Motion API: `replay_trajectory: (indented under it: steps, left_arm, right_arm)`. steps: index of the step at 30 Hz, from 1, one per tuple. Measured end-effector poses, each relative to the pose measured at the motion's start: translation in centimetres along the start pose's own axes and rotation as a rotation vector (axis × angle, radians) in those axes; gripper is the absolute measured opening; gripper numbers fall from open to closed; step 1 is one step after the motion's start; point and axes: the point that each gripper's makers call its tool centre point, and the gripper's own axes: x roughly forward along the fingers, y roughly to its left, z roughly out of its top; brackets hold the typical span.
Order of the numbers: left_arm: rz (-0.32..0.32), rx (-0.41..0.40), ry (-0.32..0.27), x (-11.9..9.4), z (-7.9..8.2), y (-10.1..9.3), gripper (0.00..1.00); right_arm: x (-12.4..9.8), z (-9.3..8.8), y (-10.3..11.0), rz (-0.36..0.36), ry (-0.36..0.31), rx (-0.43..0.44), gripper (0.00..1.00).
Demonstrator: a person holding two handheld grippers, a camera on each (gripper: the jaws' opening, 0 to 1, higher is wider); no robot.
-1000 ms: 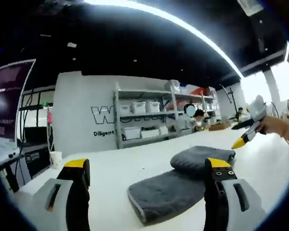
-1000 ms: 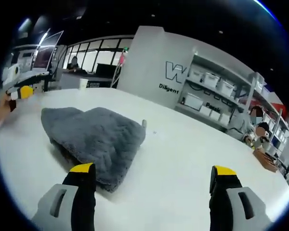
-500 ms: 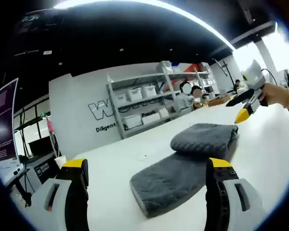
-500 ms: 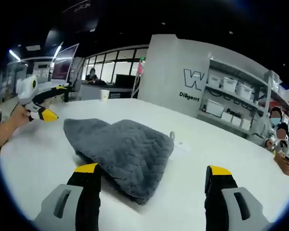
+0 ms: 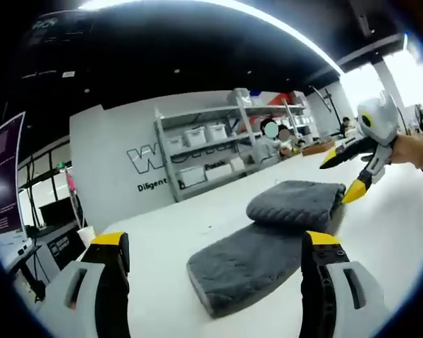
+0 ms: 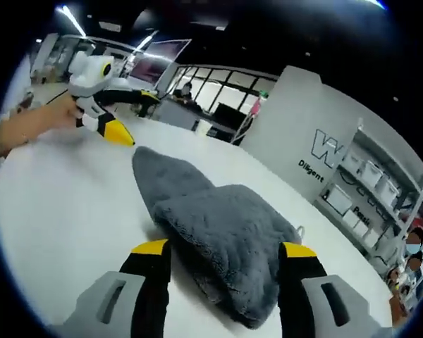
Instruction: Open the folded towel by lifting each exposed corner and separating the folded layers until the towel lies flat within the target outline without major curled edges
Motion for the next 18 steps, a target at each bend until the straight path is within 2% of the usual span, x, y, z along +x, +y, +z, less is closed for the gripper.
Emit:
replay_trajectory:
  steps: [2, 8, 12, 15, 16, 18]
  left_arm:
    - [-0.005, 0.001, 0.001, 0.0, 0.0, -0.2, 1.00]
    - [-0.016, -0.008, 0.010, 0.0, -0.1, -0.4, 1.00]
    - [-0.019, -0.014, 0.008, 0.0, 0.0, -0.4, 1.00]
    - [-0.021, -0.017, 0.008, 0.0, 0.0, -0.5, 1.00]
    - [-0.021, -0.019, 0.009, 0.0, 0.0, -0.5, 1.00]
    - [-0.022, -0.022, 0.011, -0.1, -0.1, -0.5, 1.00]
  right_arm:
    - [0.2, 0.1, 0.5, 0.003, 0.002, -0.012, 0.51]
    - [1.3, -0.4, 2.0, 0.005, 0.036, -0.120, 0.35]
    - [1.6, -0.5, 2.4, 0.004, 0.028, -0.134, 0.23]
    - [1.5, -0.4, 2.2, -0.012, 0.017, -0.141, 0.08]
    - [1.4, -0.2, 2.1, -0.020, -0.004, -0.143, 0.01]
    - [1.2, -0.1, 1.9, -0.021, -0.027, -0.105, 0.00]
